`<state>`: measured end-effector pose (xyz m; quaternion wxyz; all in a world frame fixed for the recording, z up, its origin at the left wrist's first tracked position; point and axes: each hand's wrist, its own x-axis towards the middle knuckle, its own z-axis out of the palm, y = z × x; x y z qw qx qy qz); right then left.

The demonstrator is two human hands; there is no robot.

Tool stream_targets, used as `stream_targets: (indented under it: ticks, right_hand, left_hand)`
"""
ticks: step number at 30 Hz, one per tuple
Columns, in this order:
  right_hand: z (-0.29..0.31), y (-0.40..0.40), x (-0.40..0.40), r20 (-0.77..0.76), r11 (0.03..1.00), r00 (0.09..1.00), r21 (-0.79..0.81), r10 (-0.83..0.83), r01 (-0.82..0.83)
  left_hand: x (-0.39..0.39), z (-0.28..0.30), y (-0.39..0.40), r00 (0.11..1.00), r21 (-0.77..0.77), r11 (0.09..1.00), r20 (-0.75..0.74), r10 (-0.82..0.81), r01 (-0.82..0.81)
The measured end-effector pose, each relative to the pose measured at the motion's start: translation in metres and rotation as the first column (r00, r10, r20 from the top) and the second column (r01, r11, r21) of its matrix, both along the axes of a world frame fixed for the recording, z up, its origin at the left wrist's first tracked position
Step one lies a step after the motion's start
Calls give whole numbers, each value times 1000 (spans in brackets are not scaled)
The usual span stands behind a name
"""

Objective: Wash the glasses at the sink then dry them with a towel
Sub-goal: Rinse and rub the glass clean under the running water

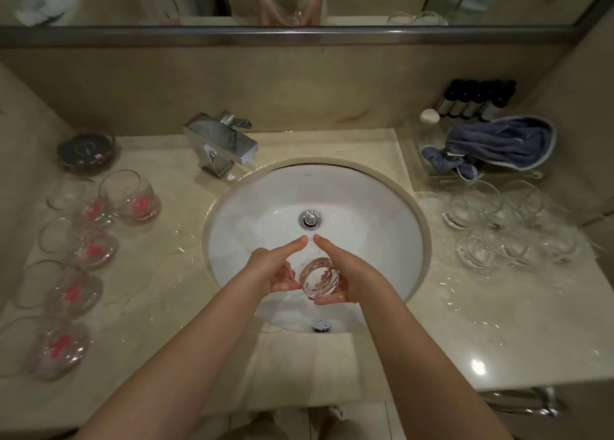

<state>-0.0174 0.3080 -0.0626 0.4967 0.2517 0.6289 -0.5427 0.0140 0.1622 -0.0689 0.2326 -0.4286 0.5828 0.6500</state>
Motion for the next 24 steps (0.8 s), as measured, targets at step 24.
stream_targets:
  ticks: [24]
  right_hand:
    - [9, -19, 6, -377, 960, 883, -132, -279, 247]
  left_hand:
    - [-7, 22, -6, 954, 47, 999, -298, -8, 23]
